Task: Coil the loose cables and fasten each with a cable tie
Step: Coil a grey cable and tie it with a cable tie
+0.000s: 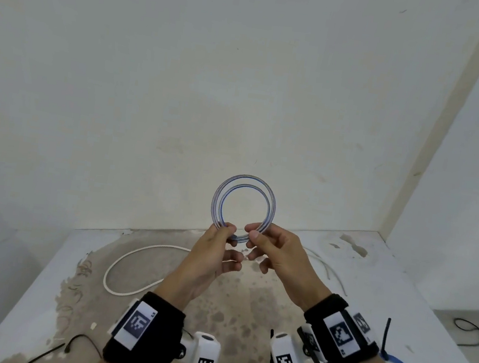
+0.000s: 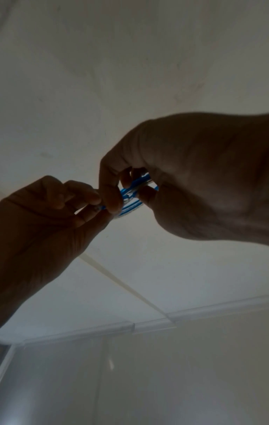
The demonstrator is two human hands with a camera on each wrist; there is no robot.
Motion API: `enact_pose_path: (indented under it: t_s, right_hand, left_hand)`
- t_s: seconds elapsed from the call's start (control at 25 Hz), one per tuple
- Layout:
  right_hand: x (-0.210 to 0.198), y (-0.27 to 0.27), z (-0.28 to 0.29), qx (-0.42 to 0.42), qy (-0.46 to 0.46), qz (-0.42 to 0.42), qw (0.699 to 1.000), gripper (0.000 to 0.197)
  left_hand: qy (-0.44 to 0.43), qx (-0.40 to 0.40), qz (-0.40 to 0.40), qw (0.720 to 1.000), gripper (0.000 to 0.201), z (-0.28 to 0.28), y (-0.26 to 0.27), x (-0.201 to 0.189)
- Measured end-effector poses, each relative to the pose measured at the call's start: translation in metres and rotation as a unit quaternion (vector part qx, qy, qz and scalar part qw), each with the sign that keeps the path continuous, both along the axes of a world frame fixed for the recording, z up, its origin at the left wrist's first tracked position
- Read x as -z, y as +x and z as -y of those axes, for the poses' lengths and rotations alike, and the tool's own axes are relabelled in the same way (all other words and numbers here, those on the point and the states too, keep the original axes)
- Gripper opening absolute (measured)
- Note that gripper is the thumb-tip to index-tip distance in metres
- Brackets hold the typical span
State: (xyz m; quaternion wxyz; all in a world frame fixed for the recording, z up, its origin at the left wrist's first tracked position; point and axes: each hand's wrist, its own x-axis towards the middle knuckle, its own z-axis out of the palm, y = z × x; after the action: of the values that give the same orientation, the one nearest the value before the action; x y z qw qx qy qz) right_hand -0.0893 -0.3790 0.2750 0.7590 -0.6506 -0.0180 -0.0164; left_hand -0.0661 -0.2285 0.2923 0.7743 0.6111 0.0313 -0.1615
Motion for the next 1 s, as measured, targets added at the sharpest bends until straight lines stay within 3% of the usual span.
enact_pose_path:
  t_s: [0.12,0.24,0.36,0.56,0.72,0.88,1.0]
  right_hand:
    - [0.0,-0.002,0.004,-0.006,-0.006,-0.01,1.0,0.014]
    - [0.002,-0.004,0.003,-0.007,-0.01,-0.023,1.0,0.015]
    - [0.002,-0.005,-0.002,-0.017,0.009,-0.036,0.999,0.023]
    - [0.0,-0.008,-0.012,-0.036,0.07,-0.064,0.995,0.016]
    - [0.0,-0.013,-0.015,-0.086,0.041,-0.07,0.993,0.031]
    - [-0.002,-0.015,-0.016,-0.116,-0.053,-0.051,0.99,0.035]
    - [-0.006,-0.009,-0.018,-0.079,0.014,-0.046,0.996,0.034]
  left_hand:
    - [0.017,-0.001,0.023,1.0,0.015,0.0,-0.003,0.0]
    - [0.084,0.005,0.105,0.991,0.017,0.002,-0.007,0.003]
    - [0.078,-0.012,0.17,0.982,0.015,0.005,-0.007,0.006]
    - [-0.156,-0.069,0.09,0.981,0.021,0.009,-0.006,-0.001]
    - [-0.128,-0.125,0.075,0.981,0.022,0.001,0.0,-0.006]
    - [-0.094,-0.158,0.057,0.981,0.022,-0.008,0.003,-0.003]
    - [-0.049,-0.177,0.076,0.98,0.021,-0.015,0.005,0.002]
